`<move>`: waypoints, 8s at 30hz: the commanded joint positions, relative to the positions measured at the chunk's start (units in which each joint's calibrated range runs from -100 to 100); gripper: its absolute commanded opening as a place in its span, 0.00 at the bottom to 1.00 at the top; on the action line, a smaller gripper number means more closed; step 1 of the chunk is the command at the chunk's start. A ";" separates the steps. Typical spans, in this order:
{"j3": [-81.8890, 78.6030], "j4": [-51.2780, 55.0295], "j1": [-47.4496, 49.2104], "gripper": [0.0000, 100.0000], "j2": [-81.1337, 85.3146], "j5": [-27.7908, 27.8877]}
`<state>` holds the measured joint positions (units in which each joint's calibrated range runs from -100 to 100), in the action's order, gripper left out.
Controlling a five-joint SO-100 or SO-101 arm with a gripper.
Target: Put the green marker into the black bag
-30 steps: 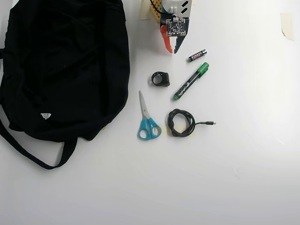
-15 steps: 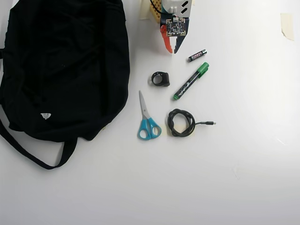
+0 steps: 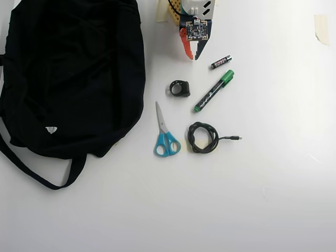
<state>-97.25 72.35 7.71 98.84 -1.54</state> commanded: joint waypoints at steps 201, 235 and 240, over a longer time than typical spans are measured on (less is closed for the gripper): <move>86.56 -3.53 7.32 0.02 -91.70 -5.70; 85.84 5.17 11.73 0.02 -91.70 -10.00; 85.66 5.17 14.13 0.02 -91.70 -13.41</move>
<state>-12.34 77.33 20.50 5.52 -12.97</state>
